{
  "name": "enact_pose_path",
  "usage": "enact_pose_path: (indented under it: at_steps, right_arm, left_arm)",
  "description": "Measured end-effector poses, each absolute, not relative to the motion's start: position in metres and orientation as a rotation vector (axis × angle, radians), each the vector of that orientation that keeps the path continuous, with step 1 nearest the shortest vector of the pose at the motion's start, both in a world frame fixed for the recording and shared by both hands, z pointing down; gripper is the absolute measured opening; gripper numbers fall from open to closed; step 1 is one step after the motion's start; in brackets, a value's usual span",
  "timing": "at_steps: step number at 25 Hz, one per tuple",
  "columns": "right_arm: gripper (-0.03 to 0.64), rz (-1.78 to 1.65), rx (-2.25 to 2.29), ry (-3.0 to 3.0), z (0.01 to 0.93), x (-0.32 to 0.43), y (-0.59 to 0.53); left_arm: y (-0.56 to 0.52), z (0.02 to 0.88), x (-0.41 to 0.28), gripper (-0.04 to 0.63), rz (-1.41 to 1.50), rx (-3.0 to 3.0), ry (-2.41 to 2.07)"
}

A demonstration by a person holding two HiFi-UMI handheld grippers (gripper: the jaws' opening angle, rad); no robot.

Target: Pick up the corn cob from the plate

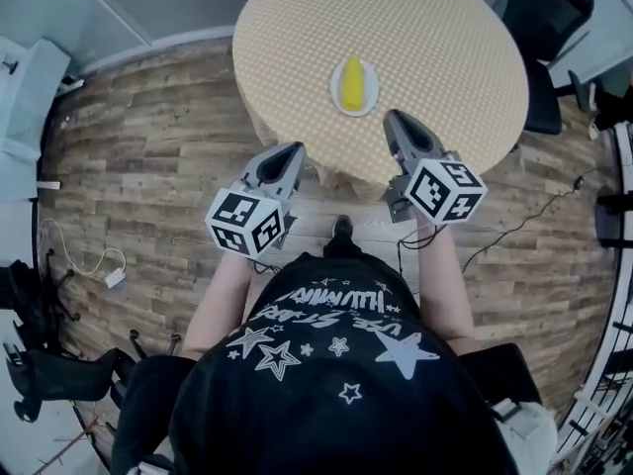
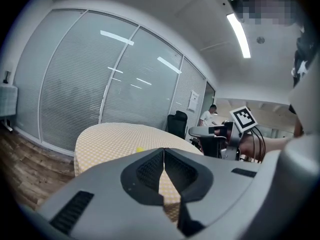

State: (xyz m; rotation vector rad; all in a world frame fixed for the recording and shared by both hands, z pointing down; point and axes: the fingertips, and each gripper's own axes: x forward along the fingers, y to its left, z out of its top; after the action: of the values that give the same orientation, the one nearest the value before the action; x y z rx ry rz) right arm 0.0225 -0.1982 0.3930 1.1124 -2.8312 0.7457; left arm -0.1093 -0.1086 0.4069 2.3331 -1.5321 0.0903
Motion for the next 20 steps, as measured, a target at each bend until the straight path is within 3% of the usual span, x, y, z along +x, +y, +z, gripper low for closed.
enact_pose_path:
  at_steps: [14, 17, 20]
  right_arm:
    - [0.049, 0.924, 0.930, -2.740, 0.436, 0.018, -0.263]
    - [0.105, 0.946, 0.867, -2.704, 0.448, 0.011, -0.262]
    - [0.218, 0.959, 0.839, -2.690, 0.456, 0.004, -0.263]
  left_arm:
    - [-0.162, 0.417, -0.122, 0.011, 0.143, 2.207, -1.695]
    - [-0.165, 0.418, -0.122, 0.011, 0.154, 2.191, -1.702]
    - [-0.171, 0.422, -0.123, 0.011, 0.181, 2.186, -1.688]
